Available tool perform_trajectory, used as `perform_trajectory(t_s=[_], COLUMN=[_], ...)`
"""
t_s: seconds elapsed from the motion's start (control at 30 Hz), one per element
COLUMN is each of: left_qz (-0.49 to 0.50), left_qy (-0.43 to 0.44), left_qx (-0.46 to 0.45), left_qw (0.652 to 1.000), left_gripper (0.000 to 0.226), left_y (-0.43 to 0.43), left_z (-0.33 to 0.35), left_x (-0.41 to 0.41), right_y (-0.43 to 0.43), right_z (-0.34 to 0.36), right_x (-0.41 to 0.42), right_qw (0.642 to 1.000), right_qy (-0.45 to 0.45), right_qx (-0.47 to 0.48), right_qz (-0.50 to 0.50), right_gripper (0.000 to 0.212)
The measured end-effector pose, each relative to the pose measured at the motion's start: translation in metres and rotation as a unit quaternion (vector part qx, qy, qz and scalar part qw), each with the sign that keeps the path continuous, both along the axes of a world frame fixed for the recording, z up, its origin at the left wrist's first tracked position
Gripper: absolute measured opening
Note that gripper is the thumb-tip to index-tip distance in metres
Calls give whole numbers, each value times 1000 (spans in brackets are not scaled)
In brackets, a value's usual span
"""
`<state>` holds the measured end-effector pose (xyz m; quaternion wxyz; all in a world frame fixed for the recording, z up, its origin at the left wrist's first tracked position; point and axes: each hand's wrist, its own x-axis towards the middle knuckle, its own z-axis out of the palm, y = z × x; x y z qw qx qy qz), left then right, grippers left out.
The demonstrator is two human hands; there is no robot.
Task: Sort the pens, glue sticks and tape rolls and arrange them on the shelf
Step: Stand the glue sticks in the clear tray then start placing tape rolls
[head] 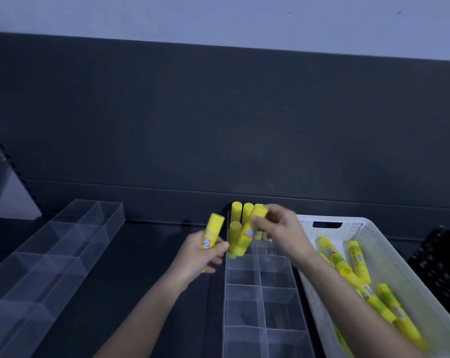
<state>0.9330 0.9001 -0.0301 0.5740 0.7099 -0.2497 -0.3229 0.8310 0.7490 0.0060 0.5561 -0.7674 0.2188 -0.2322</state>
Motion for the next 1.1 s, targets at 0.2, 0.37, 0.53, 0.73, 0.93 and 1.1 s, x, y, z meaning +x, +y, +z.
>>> perform_trajectory(t_s=[0.2, 0.37, 0.53, 0.73, 0.93, 1.1], left_qz=[28, 37, 33, 37, 39, 2], left_qy=[-14, 56, -9, -54, -58, -35], left_qx=[-2, -28, -50, -60, -73, -122], left_qw=[1000, 997, 998, 996, 995, 992], left_gripper=[23, 12, 12, 20, 24, 25], left_y=[7, 8, 16, 13, 8, -11], left_z=[-6, -8, -14, -14, -8, 1], left_x=[4, 6, 9, 7, 0, -17], right_y=[-20, -12, -9, -8, -13, -5], right_z=[-10, -30, -37, -40, -32, -6], right_x=[10, 20, 19, 19, 9, -19], right_qw=[984, 953, 946, 949, 956, 997], right_qy=[108, 194, 199, 190, 191, 61], right_qx=[-132, -232, -254, -251, -219, -55], right_qz=[-56, -6, -11, -21, -38, 8], right_gripper=[12, 15, 23, 30, 35, 13])
